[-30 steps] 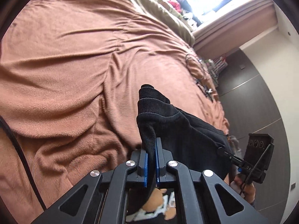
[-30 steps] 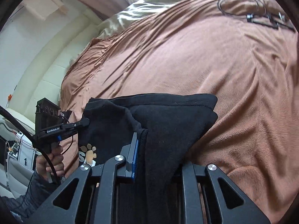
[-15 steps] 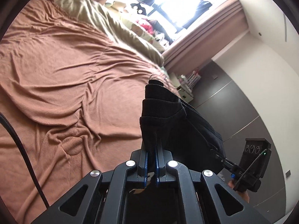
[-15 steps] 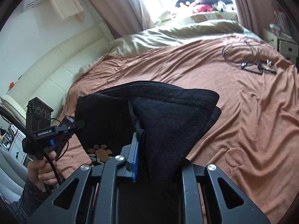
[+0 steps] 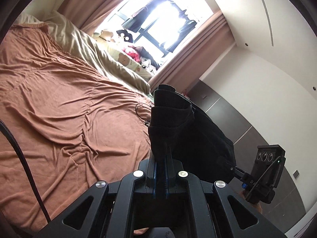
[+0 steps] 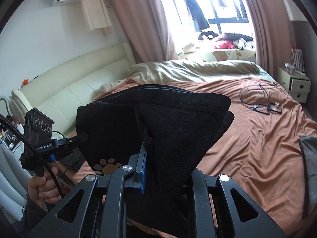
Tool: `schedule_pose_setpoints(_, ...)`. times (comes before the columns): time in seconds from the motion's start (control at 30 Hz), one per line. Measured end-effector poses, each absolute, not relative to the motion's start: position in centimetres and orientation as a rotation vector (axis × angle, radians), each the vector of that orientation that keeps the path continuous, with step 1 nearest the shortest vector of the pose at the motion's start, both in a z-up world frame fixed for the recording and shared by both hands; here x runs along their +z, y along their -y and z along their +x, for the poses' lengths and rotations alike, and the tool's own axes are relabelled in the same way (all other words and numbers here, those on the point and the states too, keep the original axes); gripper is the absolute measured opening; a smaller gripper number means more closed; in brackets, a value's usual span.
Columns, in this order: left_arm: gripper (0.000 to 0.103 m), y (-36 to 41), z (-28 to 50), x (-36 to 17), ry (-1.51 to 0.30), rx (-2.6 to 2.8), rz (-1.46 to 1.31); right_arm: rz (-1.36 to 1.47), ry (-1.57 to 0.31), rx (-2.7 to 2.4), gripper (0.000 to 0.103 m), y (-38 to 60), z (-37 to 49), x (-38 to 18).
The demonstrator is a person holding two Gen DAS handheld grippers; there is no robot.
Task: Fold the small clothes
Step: 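Lift the folded black shirt with both grippers and carry it toward the bed head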
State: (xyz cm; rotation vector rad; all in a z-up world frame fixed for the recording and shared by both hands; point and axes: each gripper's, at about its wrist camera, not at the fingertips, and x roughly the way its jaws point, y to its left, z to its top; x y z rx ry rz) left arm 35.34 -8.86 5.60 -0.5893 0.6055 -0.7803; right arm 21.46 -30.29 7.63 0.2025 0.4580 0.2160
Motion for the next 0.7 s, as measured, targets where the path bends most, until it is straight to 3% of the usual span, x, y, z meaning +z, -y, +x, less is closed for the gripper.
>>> schedule_pose_setpoints(0.3, 0.005, 1.6, 33.8, 6.9, -0.536, -0.759, -0.622, 0.179, -0.462, 0.283, 0.014, 24.6, 19.2, 8.4)
schedule_pose_setpoints(0.7, 0.005, -9.4, 36.2, 6.3, -0.486, -0.630, -0.649, 0.142, -0.501, 0.420, 0.014, 18.9, 27.4, 8.1)
